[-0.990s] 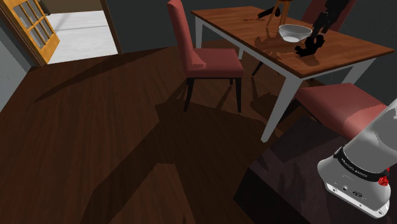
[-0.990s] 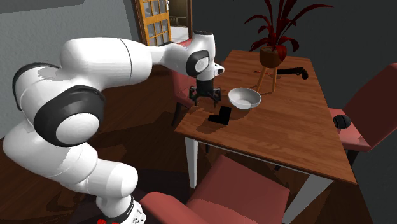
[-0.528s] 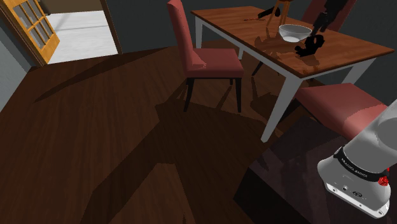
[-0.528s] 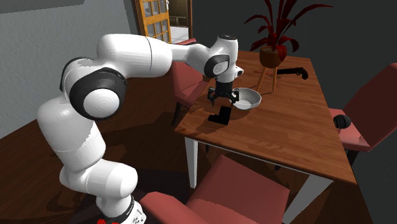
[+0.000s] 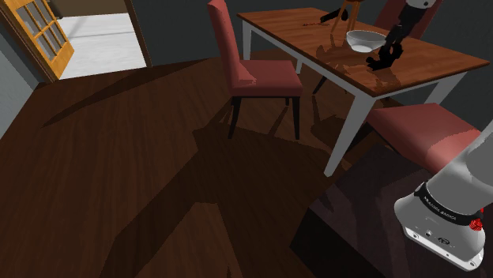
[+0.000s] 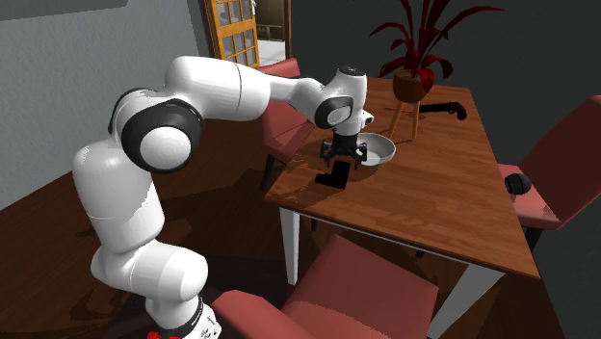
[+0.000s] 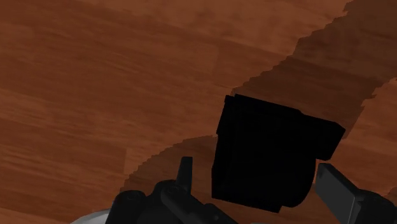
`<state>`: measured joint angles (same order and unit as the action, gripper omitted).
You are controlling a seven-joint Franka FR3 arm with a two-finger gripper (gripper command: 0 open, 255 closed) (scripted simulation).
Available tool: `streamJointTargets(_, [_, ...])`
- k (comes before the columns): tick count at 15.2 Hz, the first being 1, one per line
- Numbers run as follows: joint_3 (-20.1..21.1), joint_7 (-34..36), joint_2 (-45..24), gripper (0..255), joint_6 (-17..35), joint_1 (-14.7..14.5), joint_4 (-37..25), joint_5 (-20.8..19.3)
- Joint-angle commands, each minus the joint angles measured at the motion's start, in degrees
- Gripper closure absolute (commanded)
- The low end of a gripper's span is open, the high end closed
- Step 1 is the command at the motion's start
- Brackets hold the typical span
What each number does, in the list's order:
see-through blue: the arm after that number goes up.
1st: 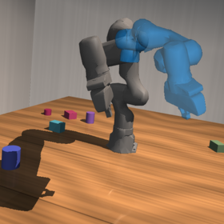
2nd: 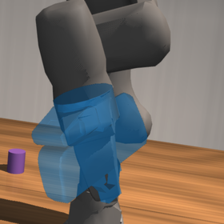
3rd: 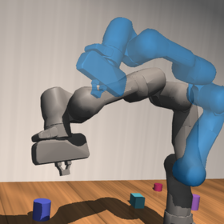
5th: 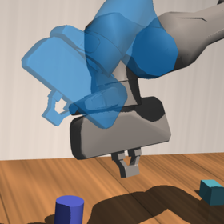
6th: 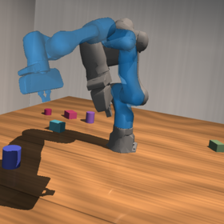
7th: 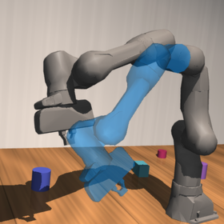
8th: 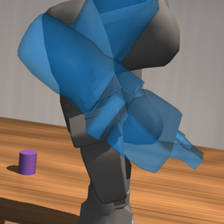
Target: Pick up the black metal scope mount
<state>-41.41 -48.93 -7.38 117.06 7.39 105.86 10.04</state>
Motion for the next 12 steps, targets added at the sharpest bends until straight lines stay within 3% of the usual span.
streamJointTargets(1, [0.11, -0.17, -0.38, 0, 1.13, -0.02, 0.83, 0.36])
streamJointTargets(2, [0.11, -0.17, -0.37, 0, 1.14, -0.02, 0.84, 0.35])
streamJointTargets(3, [0.11, -0.14, -0.32, 255, 1.16, -0.03, 0.90, 0.32])
streamJointTargets(12, [0.11, -0.17, -0.38, 255, 1.13, -0.02, 0.83, 0.36])
